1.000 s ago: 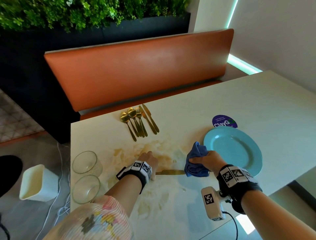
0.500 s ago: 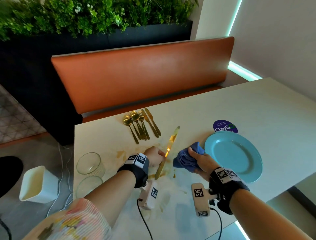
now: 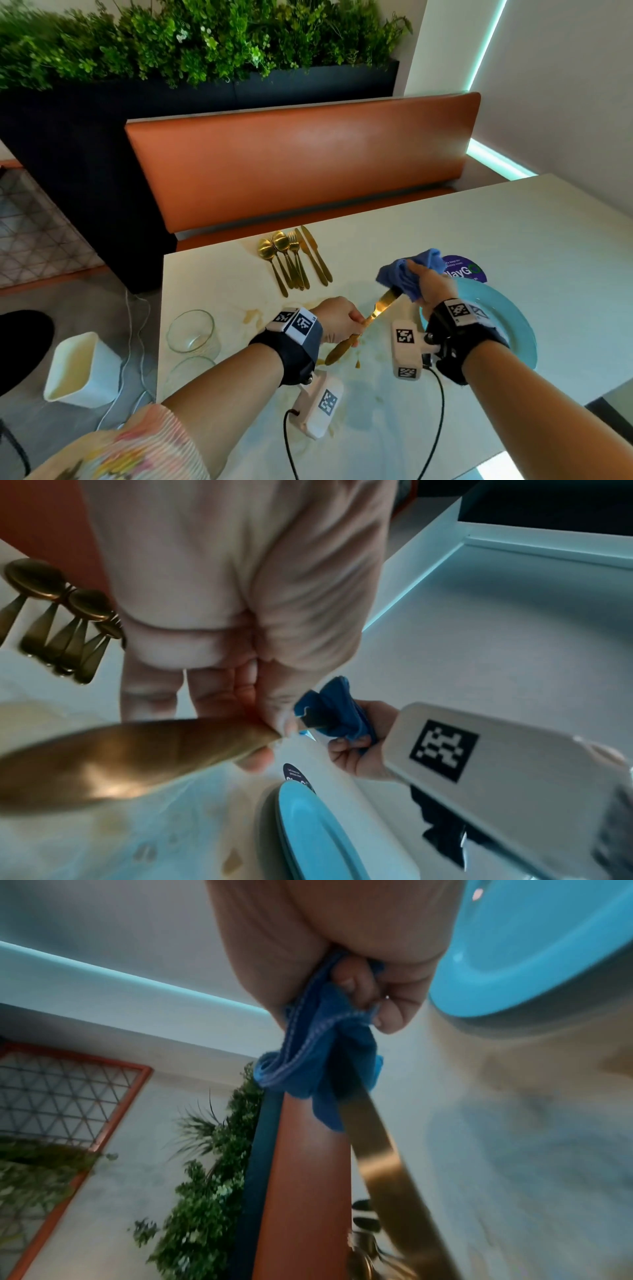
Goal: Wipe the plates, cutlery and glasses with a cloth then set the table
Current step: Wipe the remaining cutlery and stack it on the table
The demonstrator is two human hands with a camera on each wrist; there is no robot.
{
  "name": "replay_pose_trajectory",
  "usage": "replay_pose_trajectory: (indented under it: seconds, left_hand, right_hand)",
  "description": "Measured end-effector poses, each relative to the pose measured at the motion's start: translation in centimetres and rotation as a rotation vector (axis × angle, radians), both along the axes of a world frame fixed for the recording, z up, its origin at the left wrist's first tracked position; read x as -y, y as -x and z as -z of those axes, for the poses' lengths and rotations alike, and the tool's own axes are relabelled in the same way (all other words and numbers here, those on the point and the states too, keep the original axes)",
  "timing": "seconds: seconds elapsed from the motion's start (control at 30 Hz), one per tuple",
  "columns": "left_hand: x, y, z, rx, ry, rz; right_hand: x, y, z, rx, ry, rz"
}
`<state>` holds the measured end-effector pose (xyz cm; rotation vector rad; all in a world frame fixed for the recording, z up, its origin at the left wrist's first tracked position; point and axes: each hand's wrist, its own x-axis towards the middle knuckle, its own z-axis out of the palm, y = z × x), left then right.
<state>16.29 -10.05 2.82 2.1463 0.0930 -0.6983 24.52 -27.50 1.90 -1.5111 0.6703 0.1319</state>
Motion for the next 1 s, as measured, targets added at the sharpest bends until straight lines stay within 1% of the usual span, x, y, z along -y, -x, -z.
replay_pose_trajectory:
  seconds: [0.07, 0.13, 0.17, 0.23, 0.3, 0.33, 0.4, 0.5, 0.57, 0.63, 0.7, 0.77, 0.83, 0.87, 0.93, 1.0]
  left_hand:
    - [-0.5, 0.1, 0.2, 0.016, -0.022, -0.016]
    - [-1.0, 0.0, 0.2, 0.041, -0.007, -0.093]
    - [-1.0, -0.2, 0.2, 0.06, 0.006, -0.143]
    - [-0.5, -0.5, -0.1, 0.088, 0.053, -0.202]
    - [0.6, -0.8, -0.9, 0.127, 0.054, -0.173]
    - [1.2, -0.8, -1.3, 0.151, 0.031, -0.154]
    - [2.2, -0.9, -2.0, 0.205, -0.002, -0.152]
    - [2.7, -0.9, -2.4, 0.25, -0.006, -0.19]
    - [2.7, -1.0, -2.1, 0.235, -0.002, -0.213]
    - [2.4, -0.8, -1.5, 0.175, -0.039, -0.216]
    - [2.0, -0.6, -0.8, 0.11, 0.052, -0.271]
    - [1.8, -0.4, -0.6, 0.096, 0.132, -0.314]
    - [1.8, -0.6, -0.7, 0.119, 0.169, -0.361]
    - [1.8, -0.7, -1.0, 0.129, 0.187, -0.382]
    - [1.7, -1.1, -1.1, 0.174, 0.148, -0.394]
    - [1.6, -1.1, -0.7, 0.179, 0.089, -0.362]
  right_hand:
    - [1.8, -0.4, -0.2, 0.02, -0.057, 0.091]
    - [2.6, 0.4, -0.4, 0.036, -0.185, 0.082]
    - [2.7, 1.2, -0.3, 0.033, -0.216, 0.037]
    - [1.3, 3.2, 0.0, 0.013, -0.177, -0.144]
    - [-1.0, 4.9, 0.2, 0.021, -0.221, -0.308]
    - [-1.9, 5.4, 0.2, 0.033, -0.272, -0.341]
    - [-3.1, 5.4, -0.3, 0.066, -0.329, -0.309]
    - [-3.4, 4.3, -1.5, 0.111, -0.291, -0.215]
    - [-3.3, 3.4, -2.2, 0.128, -0.267, -0.147]
    - [-2.9, 2.5, -2.7, 0.129, -0.292, -0.062]
    - [-2.5, 1.8, -3.1, 0.13, -0.315, -0.022]
    - [-2.3, 1.7, -3.0, 0.122, -0.317, -0.024]
    - [-2.6, 2.0, -2.5, 0.098, -0.292, -0.095]
    - [-2.8, 2.4, -2.1, 0.071, -0.257, -0.171]
    - [-3.2, 3.3, -1.3, 0.009, -0.184, -0.342]
    - [-3.3, 3.7, -0.5, -0.03, -0.146, -0.42]
